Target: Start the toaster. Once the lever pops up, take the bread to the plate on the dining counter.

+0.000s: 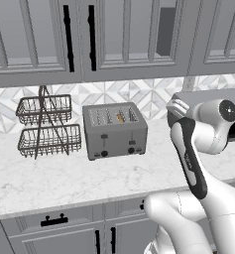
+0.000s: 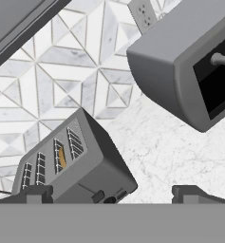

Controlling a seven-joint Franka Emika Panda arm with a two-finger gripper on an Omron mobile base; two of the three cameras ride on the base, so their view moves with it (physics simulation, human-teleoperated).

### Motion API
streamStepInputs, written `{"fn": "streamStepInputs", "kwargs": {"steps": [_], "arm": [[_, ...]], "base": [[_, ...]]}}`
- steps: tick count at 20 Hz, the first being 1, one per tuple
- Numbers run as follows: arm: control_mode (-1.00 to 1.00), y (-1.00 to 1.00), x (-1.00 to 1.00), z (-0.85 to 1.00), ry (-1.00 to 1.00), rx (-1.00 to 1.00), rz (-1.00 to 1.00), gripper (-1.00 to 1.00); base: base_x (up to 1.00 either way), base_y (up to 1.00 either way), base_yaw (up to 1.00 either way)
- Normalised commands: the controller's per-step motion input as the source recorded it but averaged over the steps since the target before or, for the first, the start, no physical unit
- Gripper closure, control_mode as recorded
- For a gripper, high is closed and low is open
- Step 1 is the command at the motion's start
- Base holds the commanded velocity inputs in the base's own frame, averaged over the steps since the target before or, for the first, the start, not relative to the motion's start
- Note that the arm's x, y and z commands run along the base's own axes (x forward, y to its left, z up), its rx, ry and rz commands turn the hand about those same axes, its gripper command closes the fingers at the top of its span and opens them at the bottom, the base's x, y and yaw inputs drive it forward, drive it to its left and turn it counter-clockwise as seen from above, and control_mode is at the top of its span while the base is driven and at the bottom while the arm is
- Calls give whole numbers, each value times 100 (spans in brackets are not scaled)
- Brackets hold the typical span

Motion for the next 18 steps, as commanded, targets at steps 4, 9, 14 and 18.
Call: {"fn": "streamStepInputs", "kwargs": {"steps": [4, 9, 14, 18], "arm": [[-100, 0, 0, 0, 0, 0, 0, -100], [-100, 0, 0, 0, 0, 0, 0, -100], [-100, 0, 0, 0, 0, 0, 0, -100], [-100, 0, 0, 0, 0, 0, 0, -100]], "base": [[0, 0, 0], [0, 0, 0], [0, 0, 0], [0, 0, 0]]}}
